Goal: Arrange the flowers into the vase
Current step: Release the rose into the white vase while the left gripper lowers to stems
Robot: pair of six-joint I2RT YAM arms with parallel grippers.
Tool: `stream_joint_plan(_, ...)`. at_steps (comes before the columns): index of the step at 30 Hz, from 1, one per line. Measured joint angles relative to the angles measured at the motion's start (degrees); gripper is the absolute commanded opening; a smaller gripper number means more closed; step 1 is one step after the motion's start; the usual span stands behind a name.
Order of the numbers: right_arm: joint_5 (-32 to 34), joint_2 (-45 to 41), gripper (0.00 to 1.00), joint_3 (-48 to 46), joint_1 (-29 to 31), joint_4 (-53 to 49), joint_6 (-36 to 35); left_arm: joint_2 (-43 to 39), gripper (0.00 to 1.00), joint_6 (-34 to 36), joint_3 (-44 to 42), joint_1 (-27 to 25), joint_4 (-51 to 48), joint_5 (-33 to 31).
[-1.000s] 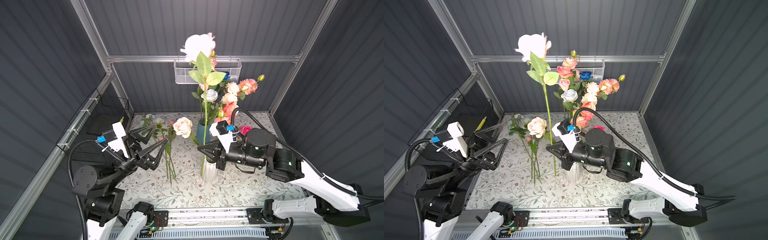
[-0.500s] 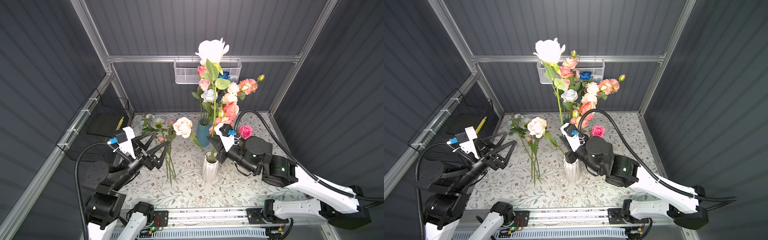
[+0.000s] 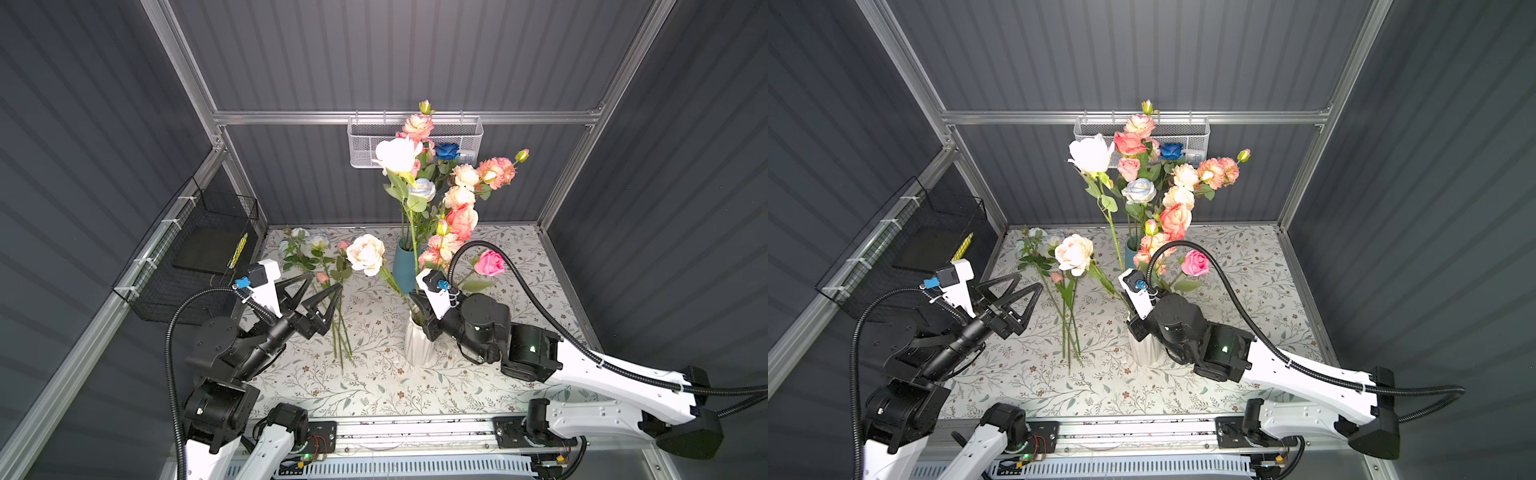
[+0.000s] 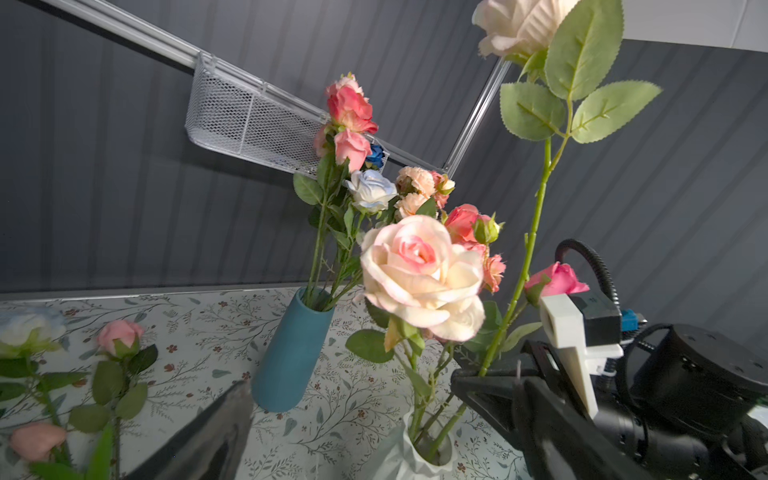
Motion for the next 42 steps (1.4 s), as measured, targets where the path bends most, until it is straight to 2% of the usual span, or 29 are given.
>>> stream_joint_plan(1,-0.02,-0.57,0.63,-0.68,0.02,0.13,0.72,0.07,1.0,-0.02,-0.39,0.0,-0.5,-1.09)
stream_joint_plan(2,-0.02,-1.29,0.66,-1.2,0.11,0.13,1.31,0.24,1.0,-0.02,-0.68,0.0,-1.09,-2.03)
stream_joint_plan(8,-1.18,-7.5,0.73,-2.84,0.5,0.74,5.92,2.99,0.95,-0.44,-2.84,0.0,-4.46,-9.22)
stream_joint_plan(11,-2.03,-10.1,0.74,-3.58,1.11,1.03,8.31,5.9,0.86,-1.33,-4.31,0.0,-6.08,-12.94)
stream_joint_plan(14,-3.08,-12.41,0.74,-4.59,1.88,0.98,9.86,10.64,0.72,-2.47,-7.52,0.0,-6.23,-15.56)
stream_joint_plan(21,-5.22,-17.99,0.69,-5.88,2.97,0.83,11.34,29.75,0.53,-5.92,-14.08,0.42,-3.37,-21.2)
stream_joint_plan(23,-5.25,-19.21,0.68,-6.1,3.19,0.83,11.37,34.21,0.53,-6.71,-14.51,2.25,-1.42,-21.64)
stream_joint_plan(27,-5.18,-21.64,0.68,-6.8,3.37,0.68,11.41,43.04,0.68,-9.6,-15.54,10.69,5.86,-21.22)
stream_joint_plan(29,-5.11,-22.62,0.68,-7.1,3.54,0.57,11.52,46.71,0.74,-10.71,-16.17,13.22,9.62,-21.75)
stream_joint_plan(34,-4.92,-23.98,0.67,-7.3,3.69,0.31,11.5,53.64,0.8,-12.11,-16.9,13.42,18.32,-21.7)
stream_joint_plan(36,-4.9,-24.33,0.67,-7.3,3.74,0.0,11.5,56.52,0.75,-12.22,-16.9,13.42,21.77,-21.68)
stream_joint_plan(38,-4.81,-24.57,0.67,-7.3,3.74,-0.35,11.5,59.19,0.59,-12.37,-16.68,13.42,23.52,-21.92)
stream_joint_plan(39,-4.76,-24.65,0.67,-7.3,3.76,-0.5,11.5,60.65,0.55,-12.5,-16.44,13.42,23.93,-22.27)
stream_joint_plan(42,-4.7,-25.07,0.67,-7.3,3.8,-0.79,11.5,63.43,0.53,-12.59,-14.97,13.42,24.57,-24.35)
